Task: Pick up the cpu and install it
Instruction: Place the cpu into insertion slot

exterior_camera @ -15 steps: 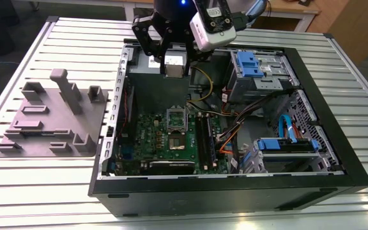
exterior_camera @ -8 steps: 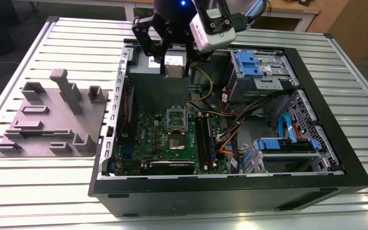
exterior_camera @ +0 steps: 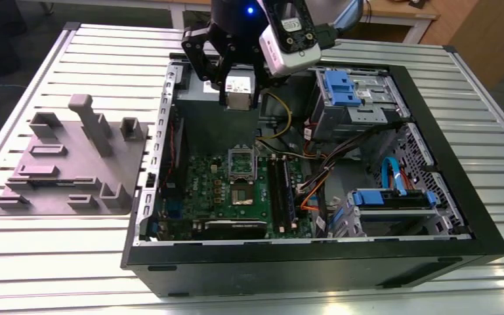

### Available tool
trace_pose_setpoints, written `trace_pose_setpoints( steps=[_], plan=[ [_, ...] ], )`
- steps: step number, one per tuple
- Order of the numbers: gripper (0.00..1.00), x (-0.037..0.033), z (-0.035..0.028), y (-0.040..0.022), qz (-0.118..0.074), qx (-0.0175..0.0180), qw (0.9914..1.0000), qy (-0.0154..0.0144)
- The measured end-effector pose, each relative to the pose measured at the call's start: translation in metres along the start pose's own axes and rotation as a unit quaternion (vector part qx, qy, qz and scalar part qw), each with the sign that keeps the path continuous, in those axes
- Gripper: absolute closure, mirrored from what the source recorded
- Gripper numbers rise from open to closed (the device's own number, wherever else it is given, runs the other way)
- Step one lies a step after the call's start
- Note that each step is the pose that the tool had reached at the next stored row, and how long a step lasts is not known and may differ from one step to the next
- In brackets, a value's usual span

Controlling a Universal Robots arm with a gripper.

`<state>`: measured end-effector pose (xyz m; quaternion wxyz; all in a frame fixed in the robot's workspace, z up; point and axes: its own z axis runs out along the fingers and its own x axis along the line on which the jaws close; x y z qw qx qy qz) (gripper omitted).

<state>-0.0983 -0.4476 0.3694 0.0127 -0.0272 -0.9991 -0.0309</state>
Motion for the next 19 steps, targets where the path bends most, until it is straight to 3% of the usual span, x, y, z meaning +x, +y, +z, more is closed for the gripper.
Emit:
trace_pose_setpoints(
  steps=[19],
  plan=[
    [0.53,-0.0001,0.0033,-0.0013,0.0,0.0,1.0,0.0]
  ],
)
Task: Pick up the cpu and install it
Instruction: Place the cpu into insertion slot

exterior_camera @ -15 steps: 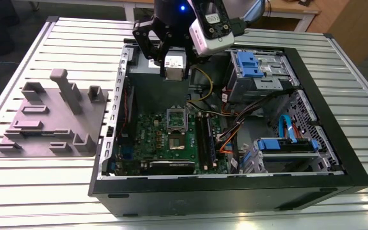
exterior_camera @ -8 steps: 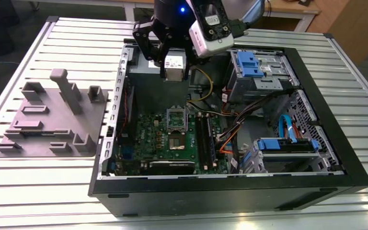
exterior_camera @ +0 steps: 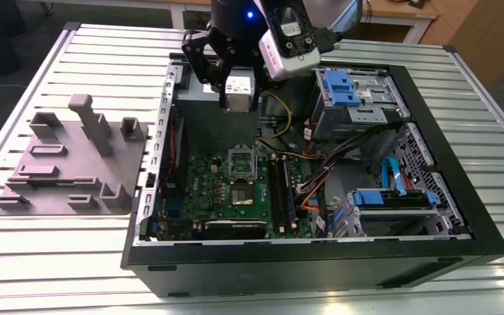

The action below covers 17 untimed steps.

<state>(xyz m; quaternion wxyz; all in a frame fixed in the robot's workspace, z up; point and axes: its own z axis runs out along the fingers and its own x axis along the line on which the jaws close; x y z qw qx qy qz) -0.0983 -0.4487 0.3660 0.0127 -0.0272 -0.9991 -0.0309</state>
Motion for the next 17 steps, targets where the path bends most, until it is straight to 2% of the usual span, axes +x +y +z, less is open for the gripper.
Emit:
trace_pose_setpoints(
  steps=[2,3,4,7,17],
  plan=[
    [0.53,0.0,0.0001,-0.0002,0.0,0.0001,1.0,0.0],
    [0.53,-0.0003,0.0055,-0.0031,0.0,0.0018,1.0,-0.0001],
    [0.53,-0.0003,0.0055,-0.0031,0.0,0.0039,0.99999,-0.0002],
    [0.53,-0.0003,0.0055,-0.0031,0.0,0.0049,0.99999,-0.0003],
    [0.53,-0.0003,0.0055,-0.0031,0.0,0.0049,0.99999,-0.0003]
  ],
)
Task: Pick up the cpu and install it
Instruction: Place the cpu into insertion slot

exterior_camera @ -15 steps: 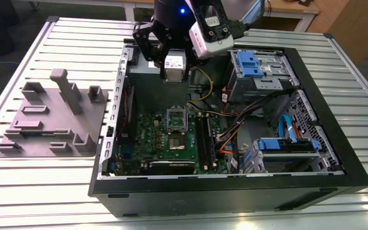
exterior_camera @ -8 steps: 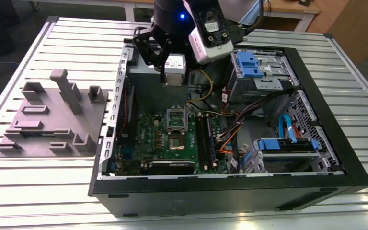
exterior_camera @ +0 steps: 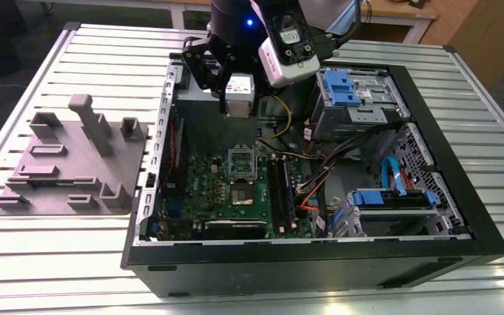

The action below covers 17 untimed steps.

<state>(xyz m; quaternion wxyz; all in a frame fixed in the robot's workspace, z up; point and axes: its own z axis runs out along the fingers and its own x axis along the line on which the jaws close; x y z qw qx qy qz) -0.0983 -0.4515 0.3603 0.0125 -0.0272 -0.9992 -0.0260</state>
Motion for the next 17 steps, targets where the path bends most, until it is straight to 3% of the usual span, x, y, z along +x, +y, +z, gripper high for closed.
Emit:
trace_pose_setpoints(
  steps=[5,6,17],
  plan=[
    [0.53,-0.0019,0.0016,-0.0004,0.0,-0.0001,1.0,-0.0005],
    [0.53,-0.0025,0.0086,-0.0059,-0.007,0.0,0.99997,-0.002],
    [0.53,-0.0049,0.0121,-0.0062,-0.007,-0.0001,0.99997,-0.002]
  ],
)
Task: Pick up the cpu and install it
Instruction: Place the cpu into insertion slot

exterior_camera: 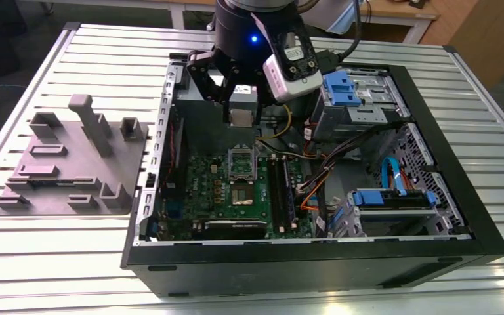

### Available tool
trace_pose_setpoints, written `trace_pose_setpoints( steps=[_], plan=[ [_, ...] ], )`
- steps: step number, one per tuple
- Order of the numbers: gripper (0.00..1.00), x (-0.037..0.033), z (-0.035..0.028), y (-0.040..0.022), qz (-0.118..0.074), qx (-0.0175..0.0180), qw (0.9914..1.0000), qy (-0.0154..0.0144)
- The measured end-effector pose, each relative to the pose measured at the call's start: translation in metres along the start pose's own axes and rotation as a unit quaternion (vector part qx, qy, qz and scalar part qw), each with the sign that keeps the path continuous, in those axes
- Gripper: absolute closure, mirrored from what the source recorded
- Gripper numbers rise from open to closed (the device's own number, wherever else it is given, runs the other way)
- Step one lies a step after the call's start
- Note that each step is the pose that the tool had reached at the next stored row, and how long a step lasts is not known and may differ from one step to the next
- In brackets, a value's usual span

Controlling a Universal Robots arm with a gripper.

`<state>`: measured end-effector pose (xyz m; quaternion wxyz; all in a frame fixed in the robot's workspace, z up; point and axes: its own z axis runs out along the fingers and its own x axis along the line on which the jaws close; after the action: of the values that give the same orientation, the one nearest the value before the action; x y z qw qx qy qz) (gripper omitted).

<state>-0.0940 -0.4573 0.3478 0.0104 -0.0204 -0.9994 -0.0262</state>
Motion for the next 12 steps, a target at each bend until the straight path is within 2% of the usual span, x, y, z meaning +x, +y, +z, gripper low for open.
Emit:
trace_pose_setpoints(
  steps=[12],
  plan=[
    [0.53,-0.0022,0.0045,-0.0002,-0.001,0.0,1.0,0.0]
  ],
)
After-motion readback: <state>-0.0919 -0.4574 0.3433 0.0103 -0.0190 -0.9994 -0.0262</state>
